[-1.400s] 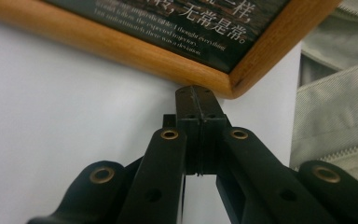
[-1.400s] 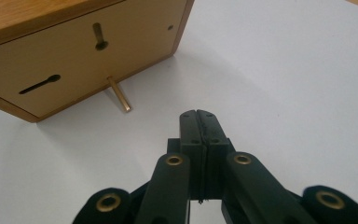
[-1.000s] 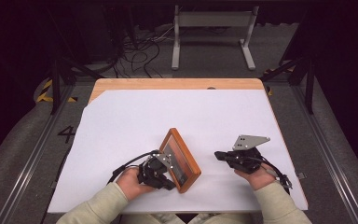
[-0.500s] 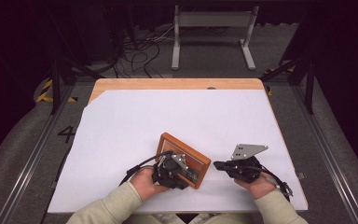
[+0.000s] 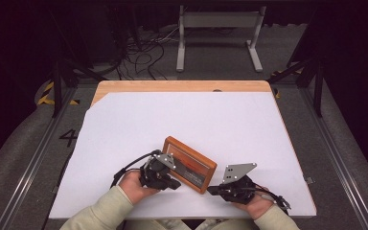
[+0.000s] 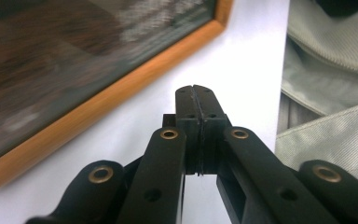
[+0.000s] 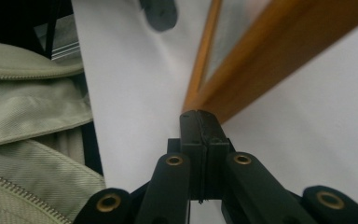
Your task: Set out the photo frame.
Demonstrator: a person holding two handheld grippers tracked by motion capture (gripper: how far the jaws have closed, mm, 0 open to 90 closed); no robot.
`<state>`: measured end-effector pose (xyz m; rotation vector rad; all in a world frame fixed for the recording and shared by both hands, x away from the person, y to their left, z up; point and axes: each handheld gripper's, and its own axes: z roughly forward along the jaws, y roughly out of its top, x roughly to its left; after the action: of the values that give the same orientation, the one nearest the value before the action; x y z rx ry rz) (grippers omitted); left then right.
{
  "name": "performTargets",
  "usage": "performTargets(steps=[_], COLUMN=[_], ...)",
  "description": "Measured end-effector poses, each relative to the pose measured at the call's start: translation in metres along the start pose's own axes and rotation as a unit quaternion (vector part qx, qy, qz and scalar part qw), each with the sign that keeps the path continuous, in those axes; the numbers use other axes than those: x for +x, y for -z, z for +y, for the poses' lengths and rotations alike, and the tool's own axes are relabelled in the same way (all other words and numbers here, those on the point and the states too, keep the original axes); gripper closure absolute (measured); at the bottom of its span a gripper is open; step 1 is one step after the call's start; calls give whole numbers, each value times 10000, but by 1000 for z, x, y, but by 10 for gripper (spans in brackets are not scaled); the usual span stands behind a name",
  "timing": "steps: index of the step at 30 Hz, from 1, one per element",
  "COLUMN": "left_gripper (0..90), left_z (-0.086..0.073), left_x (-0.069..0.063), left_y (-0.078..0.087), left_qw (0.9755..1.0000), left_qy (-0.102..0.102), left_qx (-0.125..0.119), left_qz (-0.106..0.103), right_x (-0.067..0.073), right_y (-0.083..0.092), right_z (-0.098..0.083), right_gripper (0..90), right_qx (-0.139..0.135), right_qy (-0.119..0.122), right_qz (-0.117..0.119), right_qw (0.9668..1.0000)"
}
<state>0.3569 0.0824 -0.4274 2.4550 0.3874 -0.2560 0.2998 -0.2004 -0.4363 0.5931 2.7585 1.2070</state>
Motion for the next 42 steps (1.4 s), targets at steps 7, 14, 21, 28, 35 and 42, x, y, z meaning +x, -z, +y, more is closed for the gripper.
performTargets(steps=[7, 14, 21, 28, 35, 42], left_gripper=[890, 884, 884, 883, 883, 880], left_z=[-13, -28, -38, -42, -54, -59], left_x=[11, 26, 33, 36, 38, 38], left_y=[25, 46, 53, 55, 60, 63], left_qw=[9982, 9921, 9894, 9890, 9864, 9845], left_qy=[211, 604, 792, 851, 997, 1071], left_qx=[-468, -959, -1035, -990, -1035, -1065], left_qz=[297, 535, 645, 694, 795, 890], right_x=[10, 11, -1, -18, -27, -29], right_y=[-19, -28, -27, -23, -20, -19], right_z=[3, 1, -3, -5, -6, -6], right_gripper=[900, 900, 900, 900, 900, 900], right_qx=[88, 152, 117, 1, -3, 24], right_qy=[163, 439, 346, 147, 87, 75], right_qz=[169, 60, -218, -496, -657, -725], right_qw=[9997, 9989, 9991, 9987, 9978, 9973])
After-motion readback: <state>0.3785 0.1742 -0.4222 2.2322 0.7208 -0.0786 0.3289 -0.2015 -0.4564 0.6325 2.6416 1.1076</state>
